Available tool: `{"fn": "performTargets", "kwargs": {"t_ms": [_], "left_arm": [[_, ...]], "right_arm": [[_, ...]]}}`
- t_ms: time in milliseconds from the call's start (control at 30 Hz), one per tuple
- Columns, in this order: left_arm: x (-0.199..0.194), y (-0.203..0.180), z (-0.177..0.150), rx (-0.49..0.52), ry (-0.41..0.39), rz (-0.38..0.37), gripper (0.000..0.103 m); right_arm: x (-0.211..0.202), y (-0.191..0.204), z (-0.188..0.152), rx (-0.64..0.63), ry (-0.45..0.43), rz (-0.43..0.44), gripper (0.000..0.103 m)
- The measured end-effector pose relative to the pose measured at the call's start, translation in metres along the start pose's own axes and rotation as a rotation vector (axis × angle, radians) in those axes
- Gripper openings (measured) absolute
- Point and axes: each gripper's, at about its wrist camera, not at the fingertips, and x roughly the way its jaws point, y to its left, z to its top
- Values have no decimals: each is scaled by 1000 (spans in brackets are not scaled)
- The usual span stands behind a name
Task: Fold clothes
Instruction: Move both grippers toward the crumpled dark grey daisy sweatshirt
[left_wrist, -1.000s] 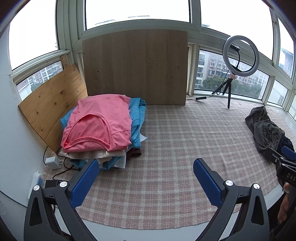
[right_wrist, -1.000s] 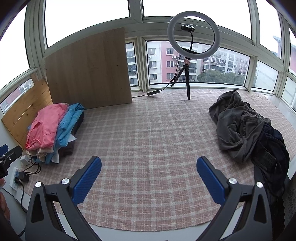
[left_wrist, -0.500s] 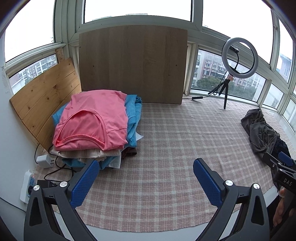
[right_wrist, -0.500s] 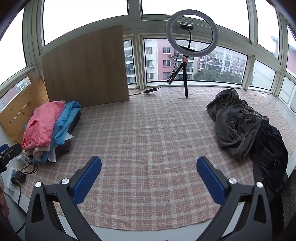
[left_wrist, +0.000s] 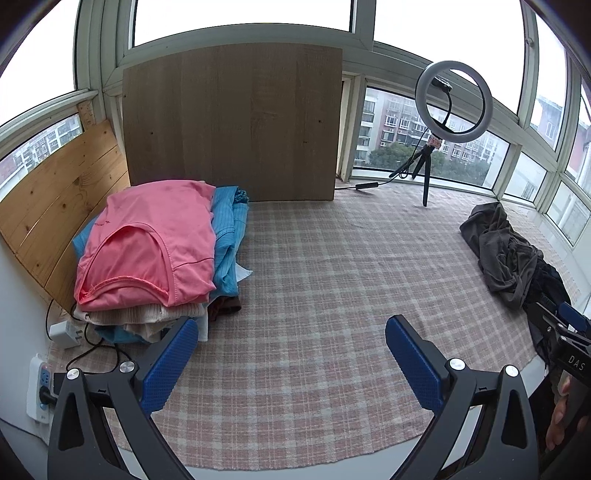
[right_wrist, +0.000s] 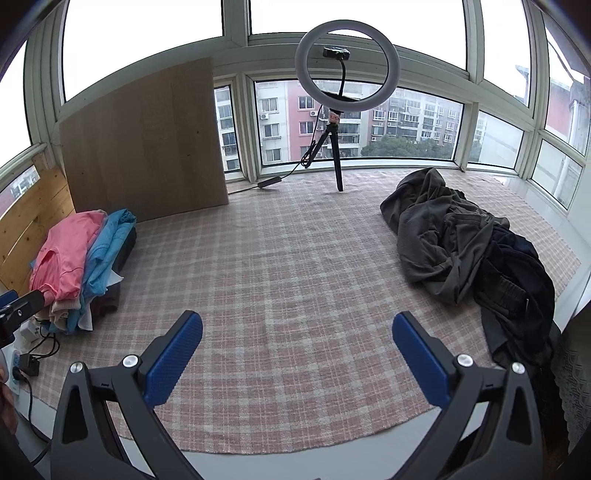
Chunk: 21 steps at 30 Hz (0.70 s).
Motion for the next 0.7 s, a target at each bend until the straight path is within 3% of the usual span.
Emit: {"fn": "performTargets", "kwargs": {"t_ms": [400,700], "left_arm": [[4,-41,5,86,-16,-105,102],[8,-72,11,145,-19,-140,102]], "right_arm": [[-26,-45,-4,87,-20,-125,103],[-31,-67,-2,106,-32,-184,103]]}}
